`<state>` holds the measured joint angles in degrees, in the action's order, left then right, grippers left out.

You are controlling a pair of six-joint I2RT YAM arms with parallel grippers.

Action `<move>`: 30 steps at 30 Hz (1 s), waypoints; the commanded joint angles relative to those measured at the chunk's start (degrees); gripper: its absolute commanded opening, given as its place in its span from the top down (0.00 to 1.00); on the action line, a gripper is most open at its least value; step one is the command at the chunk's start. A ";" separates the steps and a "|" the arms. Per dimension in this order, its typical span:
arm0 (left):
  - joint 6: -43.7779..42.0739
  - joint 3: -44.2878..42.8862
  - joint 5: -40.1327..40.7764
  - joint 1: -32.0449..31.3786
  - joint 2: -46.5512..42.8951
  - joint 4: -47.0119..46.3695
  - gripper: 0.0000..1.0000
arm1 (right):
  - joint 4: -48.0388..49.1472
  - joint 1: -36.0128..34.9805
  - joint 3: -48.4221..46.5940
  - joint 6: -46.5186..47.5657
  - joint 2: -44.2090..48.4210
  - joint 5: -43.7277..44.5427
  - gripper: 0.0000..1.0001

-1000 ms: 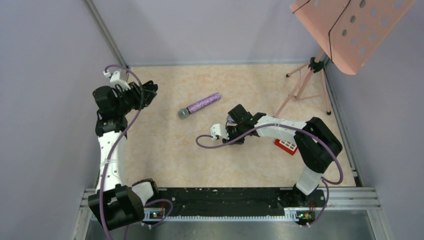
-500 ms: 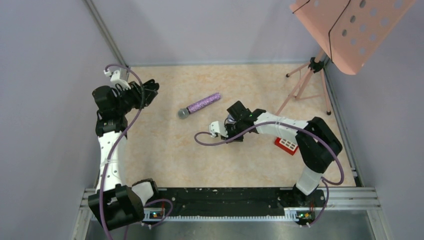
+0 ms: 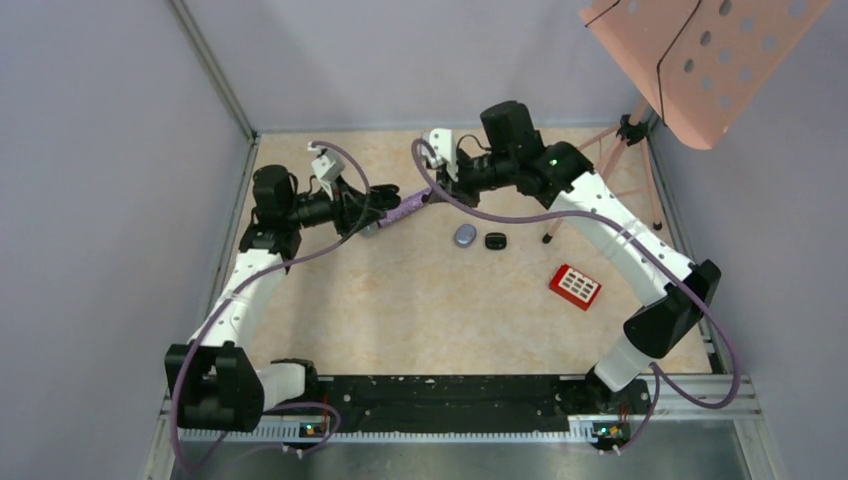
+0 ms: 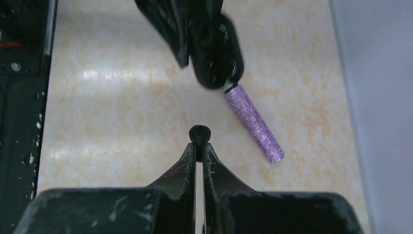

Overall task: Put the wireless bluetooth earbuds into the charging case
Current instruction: Place the earbud in the charging case.

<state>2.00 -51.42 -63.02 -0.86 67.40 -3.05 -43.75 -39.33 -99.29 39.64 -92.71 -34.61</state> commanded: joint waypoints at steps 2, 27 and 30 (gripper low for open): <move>-10.93 -2.13 -5.89 -4.73 2.73 -2.18 1.00 | -3.34 -0.12 -9.55 -9.39 -0.33 -5.88 1.00; -21.86 -8.15 -8.47 -11.09 1.60 11.44 1.00 | -5.40 -4.81 -9.53 -4.91 -4.15 -3.21 1.00; -22.02 -8.25 -8.55 -11.09 1.14 11.68 1.00 | -5.99 -4.90 -9.17 -4.17 -4.26 -2.09 1.00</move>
<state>-18.39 -57.12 -69.63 -11.70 70.91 9.13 -49.15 -43.48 -108.01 33.80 -96.68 -38.28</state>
